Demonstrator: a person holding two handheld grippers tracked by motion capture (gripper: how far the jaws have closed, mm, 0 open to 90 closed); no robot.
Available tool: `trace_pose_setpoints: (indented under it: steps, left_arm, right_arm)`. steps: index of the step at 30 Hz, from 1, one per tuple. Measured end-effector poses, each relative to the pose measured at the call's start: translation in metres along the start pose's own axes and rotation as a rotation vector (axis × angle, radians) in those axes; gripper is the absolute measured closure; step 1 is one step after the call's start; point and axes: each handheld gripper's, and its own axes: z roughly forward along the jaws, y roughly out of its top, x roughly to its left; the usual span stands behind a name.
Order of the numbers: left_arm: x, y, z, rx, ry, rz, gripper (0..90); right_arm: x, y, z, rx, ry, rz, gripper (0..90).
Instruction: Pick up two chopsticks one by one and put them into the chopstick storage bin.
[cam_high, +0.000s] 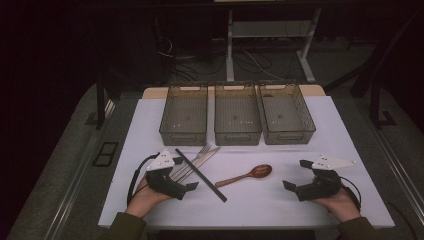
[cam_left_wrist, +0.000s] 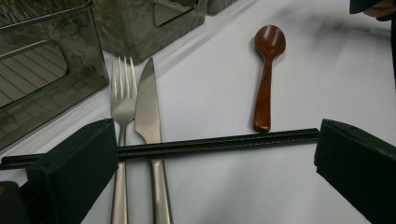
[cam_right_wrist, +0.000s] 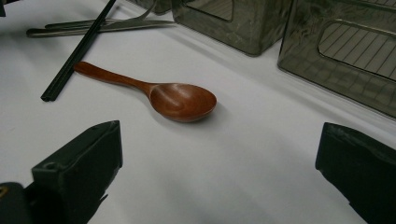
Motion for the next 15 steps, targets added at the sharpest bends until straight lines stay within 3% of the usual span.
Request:
trace_pose_setpoints:
  steps: [9,15]
  left_arm:
    - [0.0016,0.0024,0.0021,0.001,-0.004,-0.004,0.0]
    - [0.0074,0.0062,0.0015,-0.001,0.018,0.003,3.5]
  right_arm:
    - [-0.0004,-0.0012,-0.0013,-0.004,-0.008,0.005,0.2]
    - [-0.0015,-0.0016,-0.0009,0.000,0.002,0.011,0.2]
